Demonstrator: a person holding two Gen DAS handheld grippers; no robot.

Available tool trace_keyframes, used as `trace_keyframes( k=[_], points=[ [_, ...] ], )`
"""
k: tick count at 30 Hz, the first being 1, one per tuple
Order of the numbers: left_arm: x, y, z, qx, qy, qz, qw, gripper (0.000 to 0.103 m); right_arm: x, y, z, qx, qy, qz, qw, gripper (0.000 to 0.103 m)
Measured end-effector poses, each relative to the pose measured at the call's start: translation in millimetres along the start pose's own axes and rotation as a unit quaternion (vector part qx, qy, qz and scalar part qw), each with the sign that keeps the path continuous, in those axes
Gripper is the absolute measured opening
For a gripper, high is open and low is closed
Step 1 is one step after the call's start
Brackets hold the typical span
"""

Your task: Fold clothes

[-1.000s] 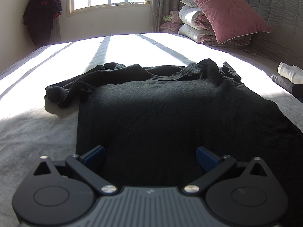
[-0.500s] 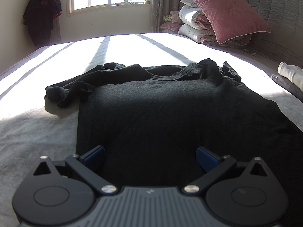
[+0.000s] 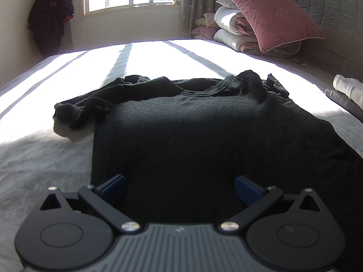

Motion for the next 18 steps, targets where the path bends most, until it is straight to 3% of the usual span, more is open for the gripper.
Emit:
trace_keyframes(
  k=[8, 18],
  points=[
    [-0.4, 0.2, 0.5, 0.000, 0.000, 0.000, 1.0000, 0.103, 19.5, -3.5, -8.9, -0.013, -0.006, 0.004, 1.000, 0.073],
    [-0.4, 0.2, 0.5, 0.000, 0.000, 0.000, 1.0000, 0.103, 49.5, -16.0, -45.8, -0.109, -0.006, 0.017, 0.994, 0.073]
  ],
)
Point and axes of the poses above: each gripper's, at about its wrist camera, not at the fingertips, and x roughly the way its jaws point, z to its right, y to its top, the point moved 4 cm from there along x, roughly the way its jaws point, and after that the axes turned 15 degrees about y, right-handed, at the moved point
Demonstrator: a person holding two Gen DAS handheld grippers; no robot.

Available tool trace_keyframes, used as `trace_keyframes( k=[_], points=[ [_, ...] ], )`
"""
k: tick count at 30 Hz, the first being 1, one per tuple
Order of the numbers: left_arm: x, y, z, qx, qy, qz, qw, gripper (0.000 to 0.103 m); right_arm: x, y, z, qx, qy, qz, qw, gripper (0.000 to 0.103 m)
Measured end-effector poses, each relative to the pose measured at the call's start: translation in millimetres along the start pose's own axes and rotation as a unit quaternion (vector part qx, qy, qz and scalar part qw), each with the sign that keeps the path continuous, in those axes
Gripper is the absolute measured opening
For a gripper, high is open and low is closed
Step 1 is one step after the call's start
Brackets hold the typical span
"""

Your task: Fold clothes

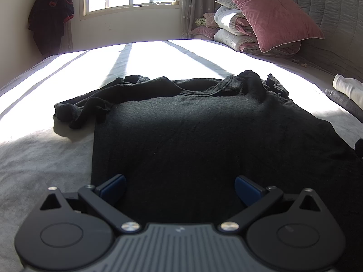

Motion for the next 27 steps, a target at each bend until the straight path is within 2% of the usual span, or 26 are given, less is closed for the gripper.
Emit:
trace_keyframes(
  k=[9, 17, 27],
  points=[
    [0.0, 0.0, 0.0, 0.000, 0.000, 0.000, 1.0000, 0.103, 29.6, -10.0, -3.7, 0.000, -0.006, -0.027, 1.000, 0.073],
    [0.0, 0.0, -0.2, 0.000, 0.000, 0.000, 1.0000, 0.103, 38.8, -15.2, -9.4, -0.004, -0.007, -0.041, 0.999, 0.074],
    [-0.1, 0.0, -0.4, 0.000, 0.000, 0.000, 1.0000, 0.103, 44.5, -18.9, -10.7, -0.007, -0.013, -0.045, 0.999, 0.081]
  ],
)
Point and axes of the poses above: each gripper's, at about its wrist camera, not at the fingertips, and x roughly the way its jaws point, z to its right, y to its top, the point moved 4 cm from there along x, roughly the way its jaws point, and after that the axes turned 15 degrees about y, right-handed, at the moved point
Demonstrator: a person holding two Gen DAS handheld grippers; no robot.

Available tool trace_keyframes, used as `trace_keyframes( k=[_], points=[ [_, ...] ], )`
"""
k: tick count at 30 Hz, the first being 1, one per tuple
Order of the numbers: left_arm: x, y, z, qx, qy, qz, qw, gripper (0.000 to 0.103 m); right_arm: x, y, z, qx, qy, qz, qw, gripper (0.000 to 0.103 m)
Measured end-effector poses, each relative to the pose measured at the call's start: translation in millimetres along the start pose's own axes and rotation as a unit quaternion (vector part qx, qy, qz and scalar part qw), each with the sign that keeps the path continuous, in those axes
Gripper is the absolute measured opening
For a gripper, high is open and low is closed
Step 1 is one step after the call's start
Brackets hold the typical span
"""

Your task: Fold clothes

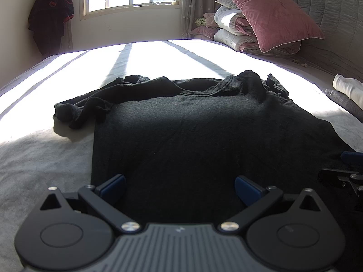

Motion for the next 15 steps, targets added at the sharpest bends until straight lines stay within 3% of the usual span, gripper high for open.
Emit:
trace_keyframes(
  k=[15],
  points=[
    [0.0, 0.1, 0.0, 0.000, 0.000, 0.000, 1.0000, 0.103, 4.3, -1.1, -2.3, -0.005, 0.002, -0.004, 1.000, 0.089]
  ],
)
Point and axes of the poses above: each gripper's, at about its wrist camera, not at the fingertips, and x roughly the way its jaws point, z to its right, y to its top, the point moved 4 cm from there along x, roughly the way its jaws point, and after that the axes turned 15 degrees about y, right-handed, at the moved point
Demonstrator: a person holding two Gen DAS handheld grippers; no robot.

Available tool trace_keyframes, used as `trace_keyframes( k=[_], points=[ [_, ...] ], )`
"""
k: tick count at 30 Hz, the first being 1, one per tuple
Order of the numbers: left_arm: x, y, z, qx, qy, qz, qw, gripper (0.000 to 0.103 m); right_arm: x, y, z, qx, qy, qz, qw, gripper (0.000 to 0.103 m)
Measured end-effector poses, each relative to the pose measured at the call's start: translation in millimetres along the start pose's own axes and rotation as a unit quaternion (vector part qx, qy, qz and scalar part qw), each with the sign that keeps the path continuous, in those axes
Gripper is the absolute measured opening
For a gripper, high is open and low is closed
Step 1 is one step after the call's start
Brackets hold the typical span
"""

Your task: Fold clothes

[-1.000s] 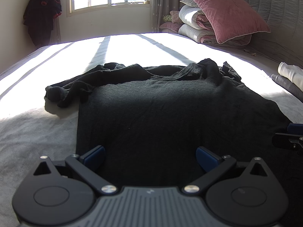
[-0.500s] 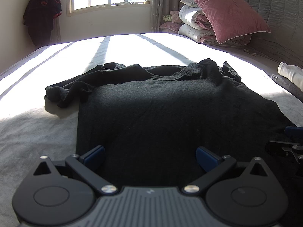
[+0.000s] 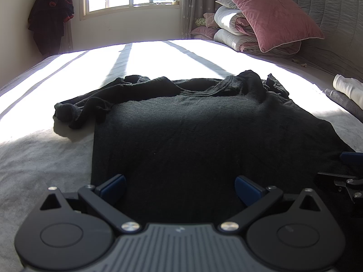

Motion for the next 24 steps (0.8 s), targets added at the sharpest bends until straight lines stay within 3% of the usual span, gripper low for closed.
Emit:
trace_keyframes(
  k=[24],
  points=[
    [0.0, 0.0, 0.1, 0.000, 0.000, 0.000, 1.0000, 0.103, 2.5, -0.2, -1.2, -0.004, -0.001, -0.003, 1.000, 0.093]
  ],
)
Point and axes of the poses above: each gripper's, at about its wrist camera, not at the fingertips, and x roughly the way its jaws point, z to its right, y to its top, the point moved 4 cm from there along x, roughly the way its jaws point, and after that the axes turned 15 degrees about y, right-handed, at the moved point
